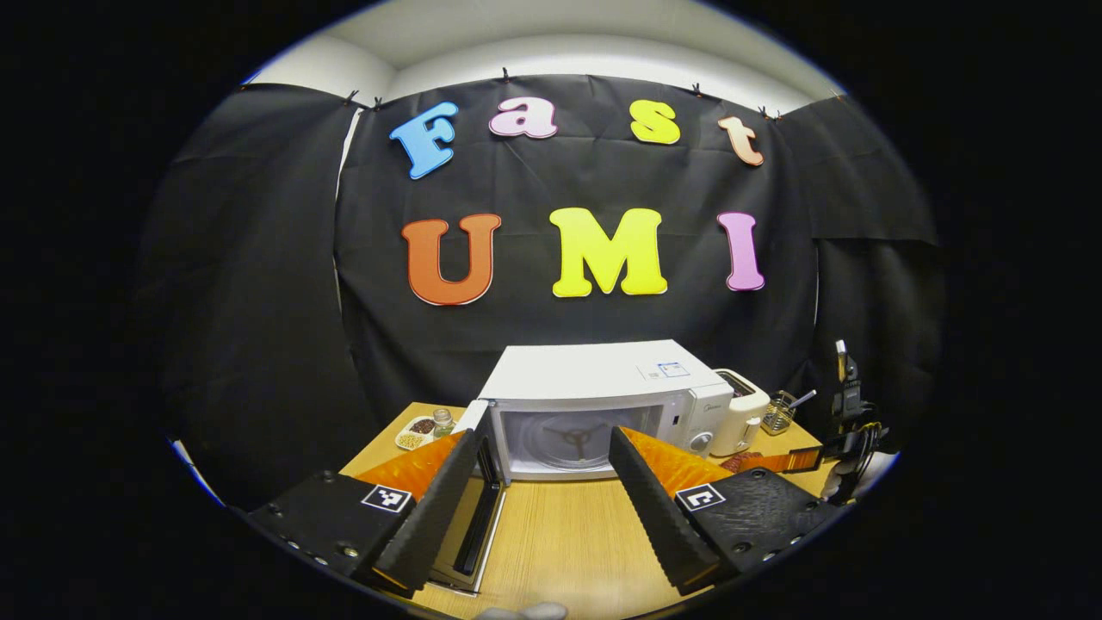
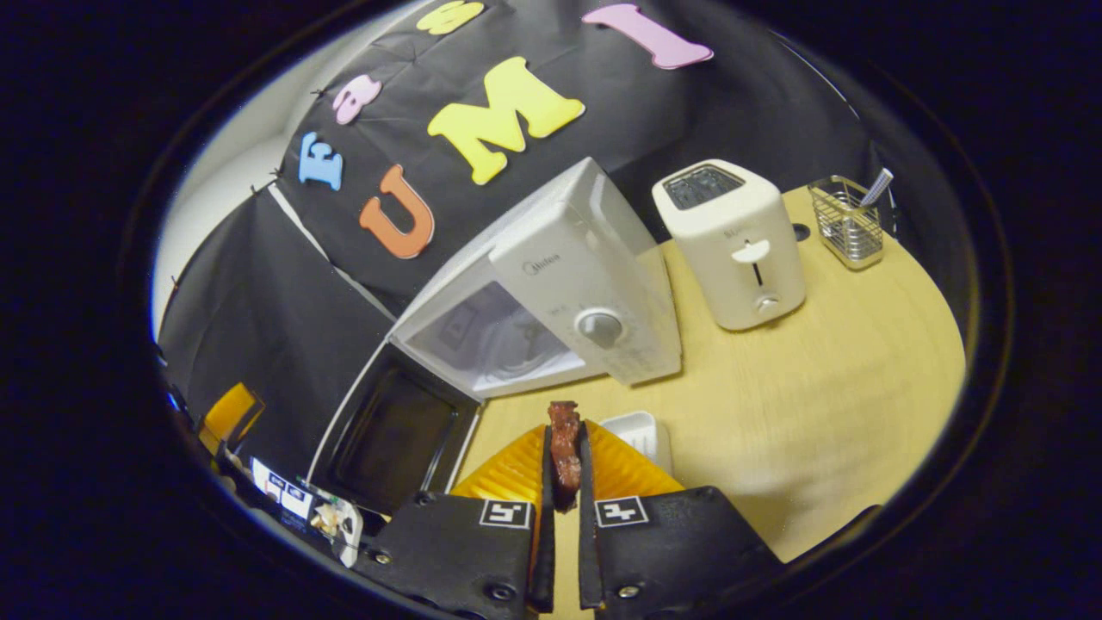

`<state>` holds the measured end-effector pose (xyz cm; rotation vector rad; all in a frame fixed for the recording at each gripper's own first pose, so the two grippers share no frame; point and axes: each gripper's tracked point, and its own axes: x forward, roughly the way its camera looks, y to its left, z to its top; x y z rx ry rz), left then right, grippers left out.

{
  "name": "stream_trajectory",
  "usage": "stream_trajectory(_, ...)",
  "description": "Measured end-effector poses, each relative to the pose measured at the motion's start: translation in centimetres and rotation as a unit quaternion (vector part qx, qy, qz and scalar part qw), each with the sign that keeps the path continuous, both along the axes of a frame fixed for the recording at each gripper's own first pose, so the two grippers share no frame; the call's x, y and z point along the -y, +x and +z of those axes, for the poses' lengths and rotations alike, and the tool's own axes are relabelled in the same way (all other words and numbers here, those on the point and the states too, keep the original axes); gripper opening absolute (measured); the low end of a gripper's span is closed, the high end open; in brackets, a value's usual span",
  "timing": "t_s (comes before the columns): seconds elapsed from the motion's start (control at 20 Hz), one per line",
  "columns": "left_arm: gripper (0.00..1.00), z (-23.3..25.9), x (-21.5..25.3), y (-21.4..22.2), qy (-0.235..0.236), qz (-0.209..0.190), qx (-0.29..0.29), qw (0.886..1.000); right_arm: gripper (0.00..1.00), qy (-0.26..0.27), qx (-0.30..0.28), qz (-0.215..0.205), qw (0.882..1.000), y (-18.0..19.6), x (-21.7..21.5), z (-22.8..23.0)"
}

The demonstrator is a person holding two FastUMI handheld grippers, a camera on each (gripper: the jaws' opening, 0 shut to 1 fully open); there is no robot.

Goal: Open the microwave oven with the left hand, put the food in, and close the microwave oven.

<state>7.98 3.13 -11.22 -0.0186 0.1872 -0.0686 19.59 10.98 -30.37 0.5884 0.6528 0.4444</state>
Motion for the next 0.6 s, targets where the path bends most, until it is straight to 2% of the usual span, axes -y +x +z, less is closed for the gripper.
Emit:
stream_trajectory(0.3, 0.95, 0.1, -0.4, 0.7, -0.001, -0.041, 0.003, 0.999, 0.14, 0.072, 0.027, -0.077, 0.994, 4.5, -6.9, 2.1)
stream_trajectory(0.6, 0.95, -0.5, -1.2, 1.4, 0.002, -0.072, 0.001, 0.997, 0.14, 0.141, 0.036, -0.175, 0.974, 8.5, -13.1, 0.8)
